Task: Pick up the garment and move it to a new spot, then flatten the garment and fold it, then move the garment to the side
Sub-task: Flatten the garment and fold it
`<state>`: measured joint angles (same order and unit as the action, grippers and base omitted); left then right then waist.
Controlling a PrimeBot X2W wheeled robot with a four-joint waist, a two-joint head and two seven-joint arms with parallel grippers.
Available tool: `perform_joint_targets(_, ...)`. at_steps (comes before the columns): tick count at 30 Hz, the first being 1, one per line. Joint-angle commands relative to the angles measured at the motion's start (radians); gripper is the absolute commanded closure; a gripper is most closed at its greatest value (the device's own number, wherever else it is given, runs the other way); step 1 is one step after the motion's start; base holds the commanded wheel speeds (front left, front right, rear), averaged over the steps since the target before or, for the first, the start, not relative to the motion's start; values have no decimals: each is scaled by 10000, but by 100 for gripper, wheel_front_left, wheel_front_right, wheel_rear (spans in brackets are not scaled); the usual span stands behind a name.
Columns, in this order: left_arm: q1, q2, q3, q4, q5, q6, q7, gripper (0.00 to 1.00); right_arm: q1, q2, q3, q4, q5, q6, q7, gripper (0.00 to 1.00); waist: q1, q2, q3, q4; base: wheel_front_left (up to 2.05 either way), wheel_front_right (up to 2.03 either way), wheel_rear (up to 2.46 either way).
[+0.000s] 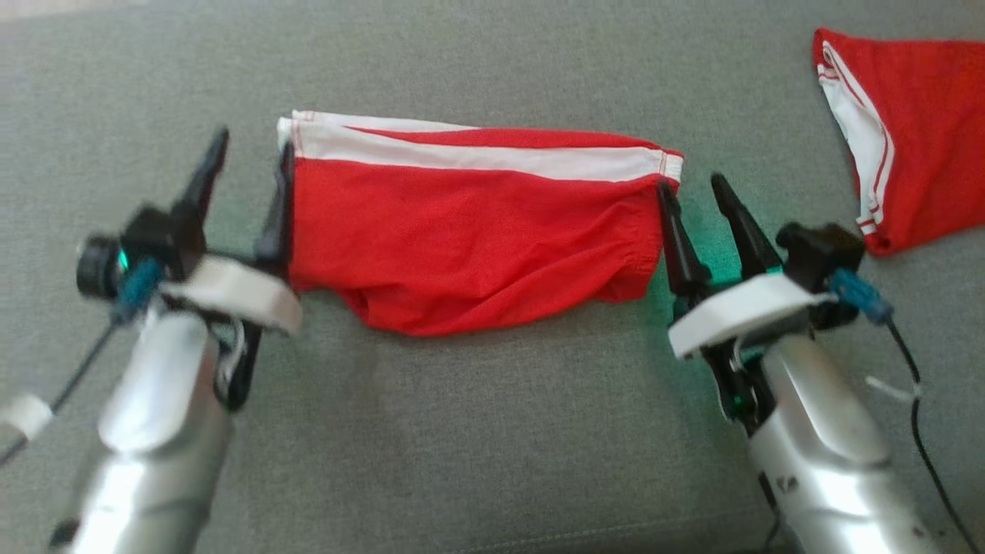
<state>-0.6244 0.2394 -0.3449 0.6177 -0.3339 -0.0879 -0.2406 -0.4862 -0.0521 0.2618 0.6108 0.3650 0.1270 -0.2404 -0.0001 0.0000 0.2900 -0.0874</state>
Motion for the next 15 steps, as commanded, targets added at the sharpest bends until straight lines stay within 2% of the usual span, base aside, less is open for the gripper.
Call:
perform_joint_targets(1, 258, 240, 362, -339, -82, 99, -55, 0, 282, 18, 29, -466, -167, 37, -141, 0, 1, 0, -185, 92, 0, 0, 0)
perform_joint_targets(7, 980, 67, 295, -403, -433, 280, 857, 0, 994, 18, -371, -1268, -501, 37, -20, 0, 1, 0, -422, 178, 0, 0, 0)
perform_joint_targets(15, 966, 37, 259, -426, -882, 316, 2311, 0, 1495, 18, -642, -2545, -733, 37, 501, 0, 1, 0, -116, -54, 0, 0, 0)
